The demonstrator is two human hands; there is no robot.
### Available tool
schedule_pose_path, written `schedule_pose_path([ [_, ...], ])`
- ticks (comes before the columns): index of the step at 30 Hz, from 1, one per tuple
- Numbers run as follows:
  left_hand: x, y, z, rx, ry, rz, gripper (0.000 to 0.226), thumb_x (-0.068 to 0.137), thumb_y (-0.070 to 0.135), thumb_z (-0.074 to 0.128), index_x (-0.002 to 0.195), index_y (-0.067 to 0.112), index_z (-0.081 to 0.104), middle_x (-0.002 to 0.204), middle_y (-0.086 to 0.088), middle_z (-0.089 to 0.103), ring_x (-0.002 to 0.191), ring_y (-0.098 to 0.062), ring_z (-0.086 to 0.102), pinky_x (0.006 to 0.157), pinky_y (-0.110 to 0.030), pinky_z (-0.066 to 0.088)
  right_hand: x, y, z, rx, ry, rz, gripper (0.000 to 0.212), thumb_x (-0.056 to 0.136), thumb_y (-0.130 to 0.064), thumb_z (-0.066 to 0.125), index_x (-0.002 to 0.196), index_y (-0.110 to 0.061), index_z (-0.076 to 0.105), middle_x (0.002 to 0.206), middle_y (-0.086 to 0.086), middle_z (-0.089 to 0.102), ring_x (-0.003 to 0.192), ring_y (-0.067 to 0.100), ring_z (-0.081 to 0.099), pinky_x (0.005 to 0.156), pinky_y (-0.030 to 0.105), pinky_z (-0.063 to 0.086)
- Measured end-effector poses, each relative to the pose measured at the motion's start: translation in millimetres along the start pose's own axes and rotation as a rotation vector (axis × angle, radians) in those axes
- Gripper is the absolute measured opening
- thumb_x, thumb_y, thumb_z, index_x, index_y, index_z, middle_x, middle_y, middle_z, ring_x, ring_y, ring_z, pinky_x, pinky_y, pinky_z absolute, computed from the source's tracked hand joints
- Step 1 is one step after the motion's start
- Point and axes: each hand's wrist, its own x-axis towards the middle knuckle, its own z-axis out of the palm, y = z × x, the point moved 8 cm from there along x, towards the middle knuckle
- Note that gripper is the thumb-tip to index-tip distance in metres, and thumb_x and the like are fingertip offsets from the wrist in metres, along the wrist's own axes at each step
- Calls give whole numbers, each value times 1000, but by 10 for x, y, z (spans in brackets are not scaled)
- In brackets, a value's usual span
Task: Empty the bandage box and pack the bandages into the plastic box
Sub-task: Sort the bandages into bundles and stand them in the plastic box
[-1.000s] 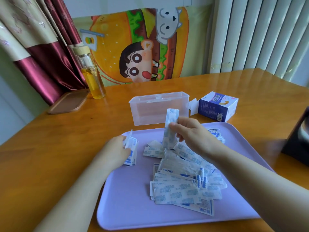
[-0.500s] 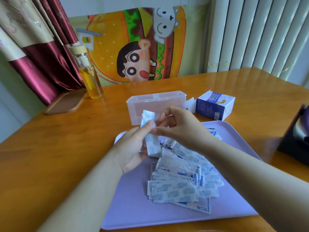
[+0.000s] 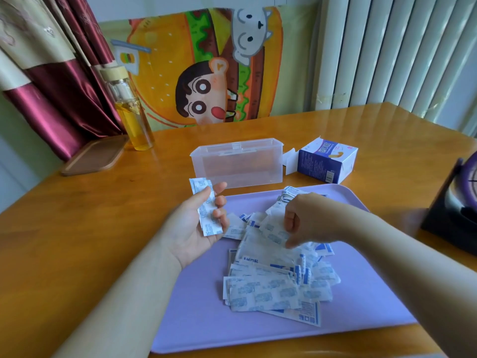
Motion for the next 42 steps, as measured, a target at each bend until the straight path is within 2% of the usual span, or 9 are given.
schedule_pose_path([
  [7,-4,-10,-51,-22,44,9,24,99,23,42,102,11,63,66,2,50,46,-4,38,46,-14,42,-4,12,99,37,30,-27,28,78,-36,70,63,-21,52,64,-5,50,63,15,44,53,22,33],
  [12,-40,-31,-45,-11,37,13,24,99,22,42,101,11,63,63,2,50,44,-4,35,43,-12,35,-78,175,-86,160,92,7,39,84,-37,65,60,-12,47,60,1,40,57,16,31,54,27,25],
  [17,-71,-97,11,27,12,8,21,98,19,42,99,12,62,63,2,50,40,-4,33,39,-13,29,-156,417,-201,397,158,112,29,83,-42,66,64,-20,64,59,-6,56,55,10,44,57,23,35],
  [26,-132,-360,295,133,-36,-56,16,95,22,50,96,11,62,67,2,47,41,-3,31,39,-13,25,-238,350,-187,798,211,32,26,82,-35,68,64,-17,63,48,-11,50,48,4,40,52,18,32],
  [31,-191,-644,406,-26,-144,-373,39,89,47,49,87,9,59,69,-1,50,41,-5,30,38,-12,20,-624,-161,-565,251,896,-491,19,89,-23,60,71,-18,62,68,-8,52,59,-3,46,56,14,35],
  [34,-224,-645,432,22,-200,-412,49,78,56,54,82,9,65,71,-3,51,44,-6,31,41,-13,17,-738,-399,-346,-204,971,-748,12,88,-11,60,83,-8,70,77,5,61,63,21,52,56,27,37],
  [36,-244,-594,433,78,-184,-377,36,74,45,62,78,10,68,70,-2,57,47,-7,41,39,-13,20,-739,-396,-332,-294,1013,-781,10,86,-6,62,86,-7,72,78,7,63,62,23,50,60,25,30],
  [40,-178,-453,350,125,-110,-216,19,70,14,66,88,6,65,65,-3,60,49,-10,56,36,-13,36,-683,-388,-358,-271,996,-781,21,93,-13,53,92,-8,74,81,7,65,64,21,51,61,24,32],
  [42,-108,-406,284,105,-58,-178,14,76,10,64,89,8,59,63,-2,56,47,-9,54,37,-15,37,-624,-284,-457,-40,976,-690,26,95,-19,50,92,-9,73,82,6,65,70,19,55,61,24,42],
])
